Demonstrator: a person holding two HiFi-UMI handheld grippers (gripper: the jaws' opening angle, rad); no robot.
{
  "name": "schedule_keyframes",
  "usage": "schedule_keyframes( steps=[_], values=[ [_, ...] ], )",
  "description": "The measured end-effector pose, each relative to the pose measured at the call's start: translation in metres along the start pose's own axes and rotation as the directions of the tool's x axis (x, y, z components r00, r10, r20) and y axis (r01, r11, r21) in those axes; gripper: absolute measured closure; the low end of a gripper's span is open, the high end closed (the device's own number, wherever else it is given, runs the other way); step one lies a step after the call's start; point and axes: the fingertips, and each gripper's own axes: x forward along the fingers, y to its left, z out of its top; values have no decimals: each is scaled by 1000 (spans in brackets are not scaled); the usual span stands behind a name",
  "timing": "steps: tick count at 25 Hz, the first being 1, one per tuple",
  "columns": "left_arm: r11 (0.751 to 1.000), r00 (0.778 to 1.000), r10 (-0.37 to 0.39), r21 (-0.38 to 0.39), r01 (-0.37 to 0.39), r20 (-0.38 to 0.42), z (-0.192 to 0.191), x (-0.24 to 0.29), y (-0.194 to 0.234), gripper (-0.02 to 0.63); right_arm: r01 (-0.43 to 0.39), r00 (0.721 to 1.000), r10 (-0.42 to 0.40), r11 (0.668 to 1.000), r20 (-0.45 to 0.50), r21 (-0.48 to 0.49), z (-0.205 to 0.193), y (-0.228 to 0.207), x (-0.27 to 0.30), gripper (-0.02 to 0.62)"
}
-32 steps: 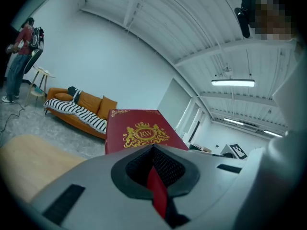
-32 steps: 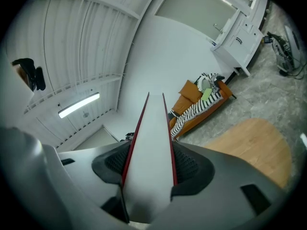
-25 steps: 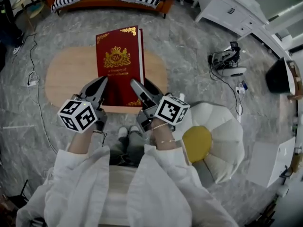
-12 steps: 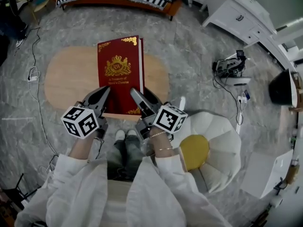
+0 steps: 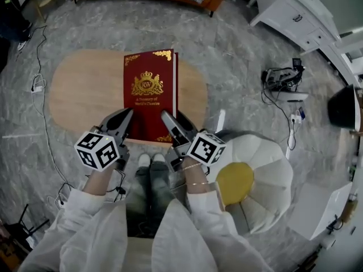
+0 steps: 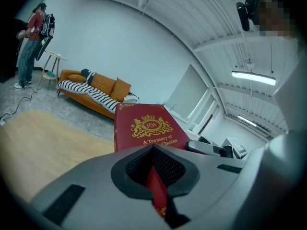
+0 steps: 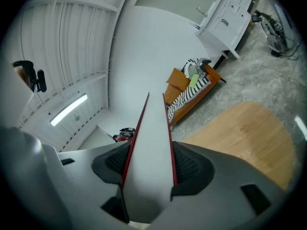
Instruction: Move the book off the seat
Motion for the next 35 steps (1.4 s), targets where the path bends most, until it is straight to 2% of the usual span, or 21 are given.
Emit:
schedule_keyframes(
  steps=[4, 10, 17, 27, 35],
  values=[
    [1000, 999, -9, -11, 9, -43, -28, 12, 13, 600, 25, 1000, -25, 999, 1, 38, -17, -33, 7, 344],
    [998, 997, 7, -67, -12, -79, -67, 38, 42, 600, 69, 997, -67, 994, -26, 90, -42, -90, 24, 344],
    [995, 995, 47, -86, -55, -90, -103, 58, 89, 600, 98, 994, -92, 991, -62, 94, -75, -146, 47, 344],
    [992, 990, 50, -110, -65, -131, -157, 78, 122, 600, 129, 984, -120, 990, -134, 64, -115, -198, 74, 343],
    [987, 989, 68, -133, -86, -134, -185, 70, 154, 600, 157, 984, -144, 980, -107, 124, -148, -218, 81, 343]
  ],
)
